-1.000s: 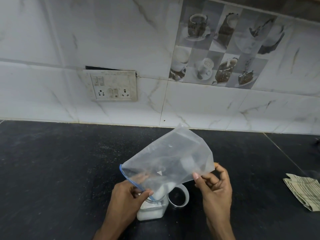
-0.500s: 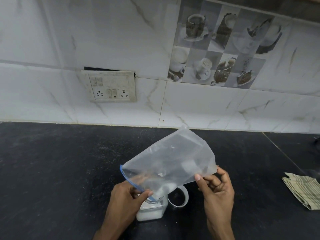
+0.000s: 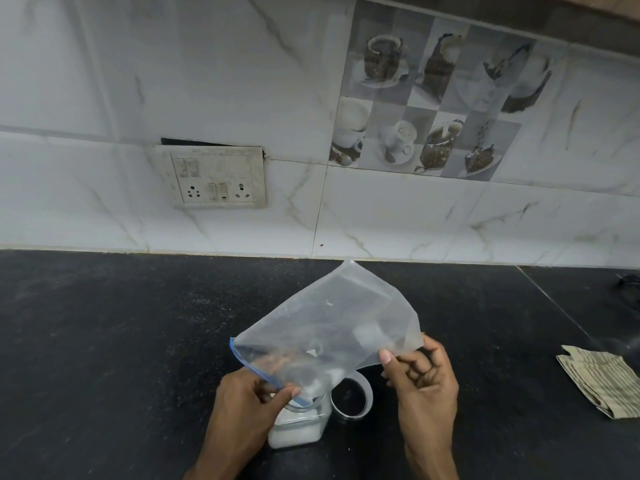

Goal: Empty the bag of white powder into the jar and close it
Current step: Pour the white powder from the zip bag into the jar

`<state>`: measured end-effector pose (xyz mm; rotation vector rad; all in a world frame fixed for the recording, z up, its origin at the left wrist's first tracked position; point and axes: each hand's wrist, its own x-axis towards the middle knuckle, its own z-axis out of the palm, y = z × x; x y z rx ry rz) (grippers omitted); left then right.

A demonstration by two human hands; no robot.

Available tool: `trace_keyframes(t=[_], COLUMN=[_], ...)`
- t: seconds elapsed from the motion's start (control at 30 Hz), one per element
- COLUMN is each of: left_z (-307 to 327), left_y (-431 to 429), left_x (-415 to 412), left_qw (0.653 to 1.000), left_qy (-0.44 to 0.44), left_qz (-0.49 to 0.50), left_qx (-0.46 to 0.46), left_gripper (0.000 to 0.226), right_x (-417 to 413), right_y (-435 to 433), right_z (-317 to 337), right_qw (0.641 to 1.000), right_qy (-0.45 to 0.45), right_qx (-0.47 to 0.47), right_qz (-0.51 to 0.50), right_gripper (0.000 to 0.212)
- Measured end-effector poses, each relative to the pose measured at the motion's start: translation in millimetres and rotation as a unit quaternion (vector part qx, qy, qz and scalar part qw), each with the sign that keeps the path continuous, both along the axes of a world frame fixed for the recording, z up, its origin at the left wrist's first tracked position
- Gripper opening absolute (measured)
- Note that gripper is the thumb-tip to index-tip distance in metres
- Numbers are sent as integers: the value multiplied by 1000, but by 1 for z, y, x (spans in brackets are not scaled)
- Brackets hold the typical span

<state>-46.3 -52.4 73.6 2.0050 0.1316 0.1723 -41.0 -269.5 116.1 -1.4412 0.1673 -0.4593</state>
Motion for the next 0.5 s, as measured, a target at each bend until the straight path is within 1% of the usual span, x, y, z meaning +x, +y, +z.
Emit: trace_keyframes(t=[0.27, 0.4, 0.5], left_z=[-3, -8, -14], left_y=[0, 0, 2], left_x=[1, 3, 5], left_qw=[1000, 1000, 1000], left_qy=[-2, -9, -9], left_qz=[0, -2, 7], left_qx=[-3, -7, -2], left_gripper=[37, 26, 17], right_x=[2, 2, 4], right_y=[2, 3, 3], right_z=[2, 3, 2], right_qw=[1000, 1000, 1000], right_qy=[-2, -6, -4], right_qx=[-10, -18, -14], right_qz=[-2, 10, -4], right_gripper=[41, 39, 40])
